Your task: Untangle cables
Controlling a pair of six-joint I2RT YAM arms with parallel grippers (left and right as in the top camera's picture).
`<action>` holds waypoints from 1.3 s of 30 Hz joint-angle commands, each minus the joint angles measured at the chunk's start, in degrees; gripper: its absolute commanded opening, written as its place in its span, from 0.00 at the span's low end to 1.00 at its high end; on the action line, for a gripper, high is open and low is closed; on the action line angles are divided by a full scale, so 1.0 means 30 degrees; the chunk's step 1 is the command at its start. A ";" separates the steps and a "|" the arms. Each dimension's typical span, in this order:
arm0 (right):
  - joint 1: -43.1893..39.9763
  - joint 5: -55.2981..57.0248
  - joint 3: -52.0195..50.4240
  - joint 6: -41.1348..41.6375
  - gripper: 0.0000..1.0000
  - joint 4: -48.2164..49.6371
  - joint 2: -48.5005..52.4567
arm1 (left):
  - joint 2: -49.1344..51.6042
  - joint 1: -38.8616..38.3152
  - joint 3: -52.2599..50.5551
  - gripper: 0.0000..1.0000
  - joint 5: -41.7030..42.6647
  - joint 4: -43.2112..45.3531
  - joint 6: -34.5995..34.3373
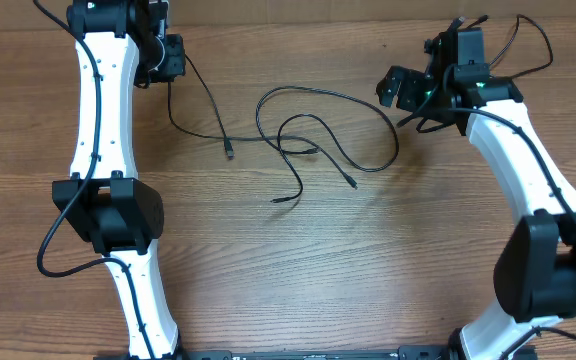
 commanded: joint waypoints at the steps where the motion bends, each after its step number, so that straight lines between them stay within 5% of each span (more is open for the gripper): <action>1: -0.0408 0.0109 -0.0029 -0.0758 1.00 -0.0007 0.1311 | -0.0561 -0.0073 0.0299 0.04 -0.0051 0.0051 0.0321; 20: -0.2637 -0.5413 -0.0029 -0.5282 1.00 -0.1362 0.4415 | -0.0561 -0.0073 0.0299 0.04 -0.0058 0.0066 0.0532; 39: -0.2346 -0.8036 -0.0029 -0.5814 0.89 -0.1457 0.6156 | -0.0561 -0.0087 0.0299 0.04 0.0015 0.0073 0.0532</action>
